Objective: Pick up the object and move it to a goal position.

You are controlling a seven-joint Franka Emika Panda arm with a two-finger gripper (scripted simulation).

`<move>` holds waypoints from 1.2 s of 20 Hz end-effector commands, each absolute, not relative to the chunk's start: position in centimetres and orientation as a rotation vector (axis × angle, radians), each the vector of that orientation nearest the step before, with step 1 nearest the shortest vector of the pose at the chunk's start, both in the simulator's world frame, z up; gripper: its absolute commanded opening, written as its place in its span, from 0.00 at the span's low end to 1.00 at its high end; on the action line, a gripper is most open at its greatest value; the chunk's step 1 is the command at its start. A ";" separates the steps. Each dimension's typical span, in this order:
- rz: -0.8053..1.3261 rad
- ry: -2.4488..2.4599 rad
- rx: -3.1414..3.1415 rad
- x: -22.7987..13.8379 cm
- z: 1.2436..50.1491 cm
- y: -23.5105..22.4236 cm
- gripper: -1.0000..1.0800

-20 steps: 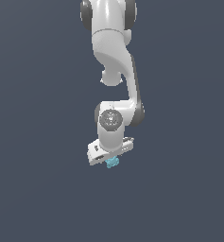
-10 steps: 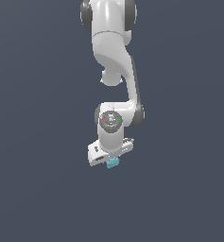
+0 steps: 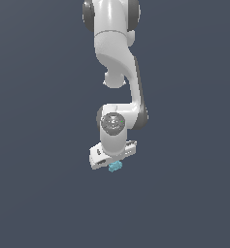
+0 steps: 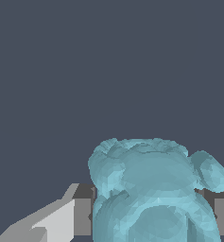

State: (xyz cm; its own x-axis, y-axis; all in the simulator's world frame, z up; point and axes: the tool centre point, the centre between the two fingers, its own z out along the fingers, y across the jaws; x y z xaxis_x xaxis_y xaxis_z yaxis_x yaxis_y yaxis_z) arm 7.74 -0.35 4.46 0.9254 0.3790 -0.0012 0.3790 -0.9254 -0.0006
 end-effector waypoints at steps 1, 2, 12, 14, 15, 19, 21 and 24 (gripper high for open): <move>0.000 -0.606 -3.083 7.7 5.1 -0.7 0.00; 0.000 -0.606 -3.083 7.7 5.5 -0.9 0.00; 0.000 -0.606 -3.083 6.9 13.0 -4.4 0.00; 0.000 -0.606 -3.083 6.7 15.2 -5.4 0.00; 0.000 -0.607 -3.082 6.6 16.3 -5.9 0.00; 0.000 -0.607 -3.082 6.2 20.8 -8.0 0.00; 0.000 -0.607 -3.082 6.1 23.0 -9.0 0.00; -0.001 -0.607 -3.081 5.8 26.2 -10.5 0.00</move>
